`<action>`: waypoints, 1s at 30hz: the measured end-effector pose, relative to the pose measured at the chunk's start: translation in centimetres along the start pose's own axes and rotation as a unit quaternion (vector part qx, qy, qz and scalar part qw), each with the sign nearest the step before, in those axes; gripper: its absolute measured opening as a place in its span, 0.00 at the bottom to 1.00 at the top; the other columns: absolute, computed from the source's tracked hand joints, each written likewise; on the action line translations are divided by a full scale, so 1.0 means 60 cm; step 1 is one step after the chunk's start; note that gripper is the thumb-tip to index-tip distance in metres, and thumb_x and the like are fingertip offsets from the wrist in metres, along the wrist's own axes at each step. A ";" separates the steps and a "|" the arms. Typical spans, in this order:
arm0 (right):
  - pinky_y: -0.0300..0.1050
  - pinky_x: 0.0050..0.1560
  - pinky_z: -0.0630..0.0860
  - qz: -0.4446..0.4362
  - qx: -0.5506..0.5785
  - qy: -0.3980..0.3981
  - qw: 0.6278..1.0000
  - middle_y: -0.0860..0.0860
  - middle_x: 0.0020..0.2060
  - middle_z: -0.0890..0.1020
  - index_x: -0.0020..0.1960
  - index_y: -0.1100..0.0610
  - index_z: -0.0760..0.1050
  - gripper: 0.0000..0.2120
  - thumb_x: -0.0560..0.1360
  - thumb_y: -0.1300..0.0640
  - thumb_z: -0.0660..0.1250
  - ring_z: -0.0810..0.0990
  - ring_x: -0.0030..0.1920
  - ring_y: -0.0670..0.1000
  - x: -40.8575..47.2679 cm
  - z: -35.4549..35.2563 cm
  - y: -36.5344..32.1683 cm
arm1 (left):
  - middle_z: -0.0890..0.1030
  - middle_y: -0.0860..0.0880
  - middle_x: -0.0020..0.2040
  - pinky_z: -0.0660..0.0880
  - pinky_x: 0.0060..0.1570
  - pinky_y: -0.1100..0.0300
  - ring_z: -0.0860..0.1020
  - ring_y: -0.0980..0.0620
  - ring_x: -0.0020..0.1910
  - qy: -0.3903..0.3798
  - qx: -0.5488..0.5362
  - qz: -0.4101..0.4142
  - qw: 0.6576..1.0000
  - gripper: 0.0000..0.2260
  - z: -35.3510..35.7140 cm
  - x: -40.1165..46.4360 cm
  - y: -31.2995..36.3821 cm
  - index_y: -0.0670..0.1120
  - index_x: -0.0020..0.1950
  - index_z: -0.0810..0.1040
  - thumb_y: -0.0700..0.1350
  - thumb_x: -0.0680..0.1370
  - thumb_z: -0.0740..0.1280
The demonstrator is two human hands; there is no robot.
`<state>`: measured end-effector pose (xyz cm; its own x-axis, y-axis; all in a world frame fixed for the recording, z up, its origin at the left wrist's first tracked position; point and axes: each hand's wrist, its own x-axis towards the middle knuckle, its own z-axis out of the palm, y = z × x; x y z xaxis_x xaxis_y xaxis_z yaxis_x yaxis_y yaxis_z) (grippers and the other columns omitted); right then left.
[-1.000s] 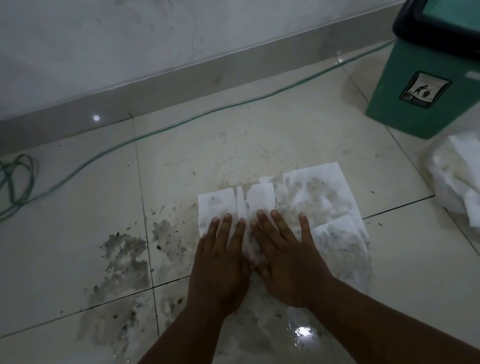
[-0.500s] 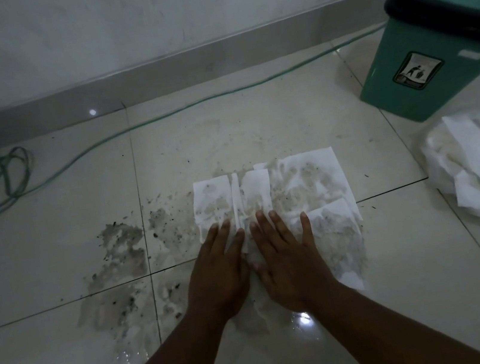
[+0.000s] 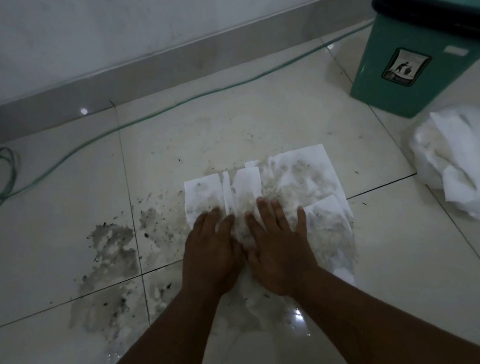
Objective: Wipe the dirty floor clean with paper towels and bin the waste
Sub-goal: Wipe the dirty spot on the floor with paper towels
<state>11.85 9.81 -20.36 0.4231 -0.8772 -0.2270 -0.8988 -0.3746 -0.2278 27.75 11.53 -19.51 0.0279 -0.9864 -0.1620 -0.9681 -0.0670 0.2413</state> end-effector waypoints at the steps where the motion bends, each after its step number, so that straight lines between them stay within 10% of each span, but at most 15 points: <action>1: 0.73 0.73 0.40 0.014 0.009 0.013 1.000 0.55 0.81 0.45 0.81 0.49 0.49 0.33 0.80 0.38 0.43 0.40 0.81 0.58 -0.010 0.003 0.003 | 0.70 0.42 0.73 0.69 0.68 0.45 0.65 0.42 0.73 0.008 0.003 -0.001 1.000 0.23 -0.003 0.004 0.002 0.48 0.72 0.71 0.53 0.79 0.57; 9: 0.73 0.74 0.49 0.358 0.103 0.093 0.923 0.67 0.79 0.43 0.82 0.55 0.45 0.45 0.74 0.31 0.54 0.41 0.79 0.67 -0.076 0.036 -0.007 | 0.47 0.42 0.82 0.51 0.77 0.39 0.44 0.39 0.80 0.004 0.021 0.029 0.999 0.29 0.007 0.062 0.021 0.56 0.81 0.51 0.58 0.81 0.54; 14: 0.67 0.76 0.39 0.387 0.145 0.057 0.909 0.66 0.78 0.37 0.81 0.55 0.37 0.46 0.76 0.30 0.52 0.34 0.78 0.65 -0.068 0.050 -0.012 | 0.40 0.46 0.82 0.44 0.77 0.43 0.39 0.45 0.80 -0.074 0.010 0.008 0.997 0.27 0.020 0.085 0.022 0.57 0.81 0.46 0.58 0.83 0.48; 30: 0.58 0.78 0.36 0.320 0.148 0.126 0.927 0.64 0.79 0.38 0.80 0.60 0.34 0.47 0.77 0.29 0.48 0.35 0.79 0.61 0.052 0.018 0.072 | 0.41 0.48 0.82 0.39 0.77 0.47 0.36 0.50 0.80 0.021 -0.049 -0.001 0.999 0.32 0.060 0.073 0.022 0.54 0.81 0.45 0.64 0.80 0.48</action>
<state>9.42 5.77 -23.07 -0.2590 -0.9479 -0.1857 -0.8702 0.3124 -0.3811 25.69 7.68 -23.34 0.0420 -0.9914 -0.1236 -0.9392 -0.0814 0.3335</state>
